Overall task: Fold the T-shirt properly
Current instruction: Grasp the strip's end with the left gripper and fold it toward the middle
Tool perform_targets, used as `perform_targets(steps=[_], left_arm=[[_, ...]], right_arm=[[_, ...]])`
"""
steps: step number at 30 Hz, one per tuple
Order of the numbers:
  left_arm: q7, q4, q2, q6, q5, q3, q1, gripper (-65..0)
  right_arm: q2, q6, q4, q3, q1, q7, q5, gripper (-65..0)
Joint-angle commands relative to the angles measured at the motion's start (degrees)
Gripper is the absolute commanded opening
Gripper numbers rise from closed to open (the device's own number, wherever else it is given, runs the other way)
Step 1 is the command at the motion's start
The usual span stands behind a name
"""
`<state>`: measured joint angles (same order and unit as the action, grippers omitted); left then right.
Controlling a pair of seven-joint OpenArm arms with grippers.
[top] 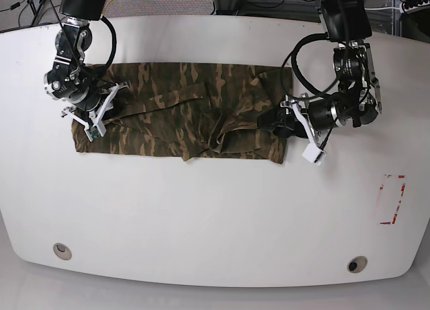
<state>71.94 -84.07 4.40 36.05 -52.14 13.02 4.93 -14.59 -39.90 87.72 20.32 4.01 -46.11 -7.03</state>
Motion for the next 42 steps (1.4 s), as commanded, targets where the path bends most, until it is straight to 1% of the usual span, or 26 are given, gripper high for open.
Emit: perform_targets(steps=[1,4,8,17,18,21,26,31,34,36,42], left_arm=[[-0.78,0.34,1.0,1.18,-0.74,-2.51,1.09,-29.6],[-0.78,0.86,0.83,3.9,-0.74,-4.62,1.27,-29.6],[0.45,0.78,-0.23,3.95,-0.74,-8.49,1.27,-29.7],[5.46,-0.19,-0.58,3.95,-1.0,-20.27,3.47,-29.7],[5.46,-0.54,-0.4,3.95,-1.27,-20.88,3.64,-29.7],[5.46,-2.83,0.12,3.95,-3.64,-25.81,4.52,-29.7],[5.46,-7.58,2.76,3.95,-8.21,-30.99,6.1,-29.7],[5.46,-12.94,4.08,3.95,-12.43,-31.17,6.9,-29.7],[5.46,-14.7,4.26,3.95,-14.63,-30.91,7.6,-29.7],[5.46,-15.22,4.26,3.95,-16.74,-29.41,8.21,-29.7],[5.46,-15.05,4.43,3.95,-17.27,-24.84,8.39,-29.7]], right_arm=[[-0.05,-0.1,0.85,0.12,-0.36,-0.18,0.21,-53.4],[-0.05,-0.1,0.85,0.12,-0.36,-0.18,0.21,-53.4],[0.04,-0.1,0.85,0.12,-0.36,-0.18,0.21,-53.4],[0.04,-0.1,0.85,0.12,-0.36,-0.18,0.21,-53.4],[0.04,-0.1,0.85,0.12,-0.36,-0.18,0.21,-53.4],[0.04,-0.1,0.85,0.12,-0.36,-0.18,0.21,-53.4],[0.04,-0.1,0.76,0.12,-0.36,-0.18,0.21,-53.4],[0.04,-0.1,0.76,0.12,-0.36,-0.18,0.21,-53.4],[0.04,-0.1,0.76,0.12,-0.36,-0.18,0.21,-53.4],[0.04,-0.1,0.76,0.12,-0.36,-0.18,0.21,-53.4],[0.13,-0.1,0.76,0.12,-0.36,-0.18,0.21,-53.4]])
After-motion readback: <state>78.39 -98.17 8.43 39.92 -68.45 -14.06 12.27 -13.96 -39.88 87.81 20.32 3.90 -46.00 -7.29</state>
